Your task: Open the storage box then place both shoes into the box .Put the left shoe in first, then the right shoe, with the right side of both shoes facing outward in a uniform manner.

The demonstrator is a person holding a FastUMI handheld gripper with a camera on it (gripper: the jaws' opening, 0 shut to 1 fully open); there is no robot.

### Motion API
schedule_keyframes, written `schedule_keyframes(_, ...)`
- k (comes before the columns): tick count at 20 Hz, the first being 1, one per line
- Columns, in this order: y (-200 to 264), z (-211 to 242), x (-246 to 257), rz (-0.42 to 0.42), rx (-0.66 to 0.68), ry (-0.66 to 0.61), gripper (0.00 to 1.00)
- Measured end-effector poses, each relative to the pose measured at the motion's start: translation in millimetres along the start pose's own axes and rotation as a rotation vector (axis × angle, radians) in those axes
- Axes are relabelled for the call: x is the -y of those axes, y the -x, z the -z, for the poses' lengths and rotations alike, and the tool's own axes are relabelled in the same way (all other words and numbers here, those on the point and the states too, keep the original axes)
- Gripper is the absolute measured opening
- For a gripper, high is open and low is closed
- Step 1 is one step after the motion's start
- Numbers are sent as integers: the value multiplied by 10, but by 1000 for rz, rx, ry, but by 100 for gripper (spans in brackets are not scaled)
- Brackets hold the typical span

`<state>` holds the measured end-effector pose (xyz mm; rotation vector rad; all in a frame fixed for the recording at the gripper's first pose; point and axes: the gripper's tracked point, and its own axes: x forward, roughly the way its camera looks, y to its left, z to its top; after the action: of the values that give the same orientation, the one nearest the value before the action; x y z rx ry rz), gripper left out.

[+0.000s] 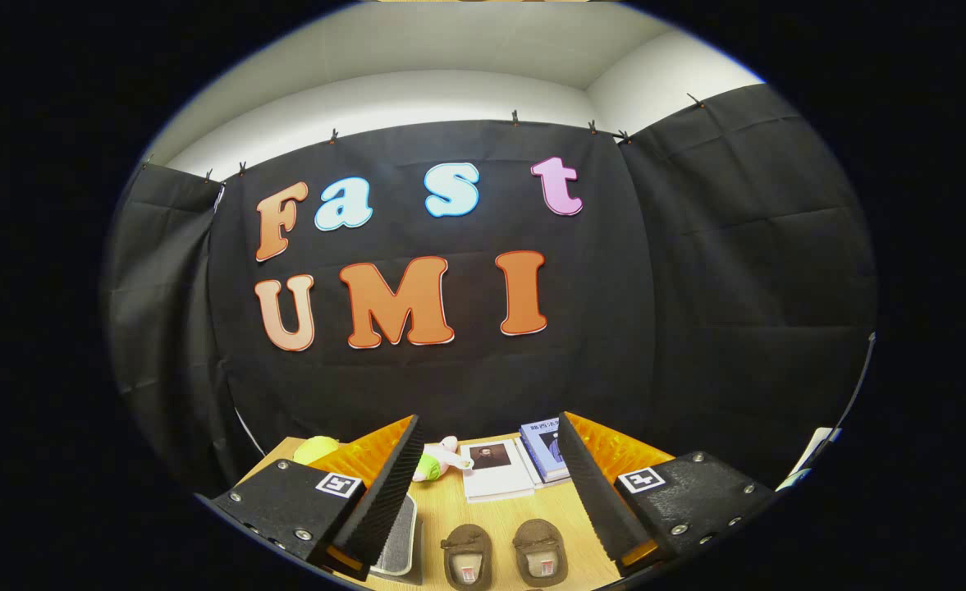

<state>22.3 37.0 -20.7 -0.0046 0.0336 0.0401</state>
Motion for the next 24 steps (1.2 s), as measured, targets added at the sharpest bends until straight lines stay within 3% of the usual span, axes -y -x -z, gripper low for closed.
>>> schedule_keyframes(4,-75,213,-125,-43,-41,-6,98)
schedule_keyframes(12,-226,913,-327,-153,-213,-136,98)
schedule_keyframes(24,-365,2100,-845,-399,-504,-640,98)
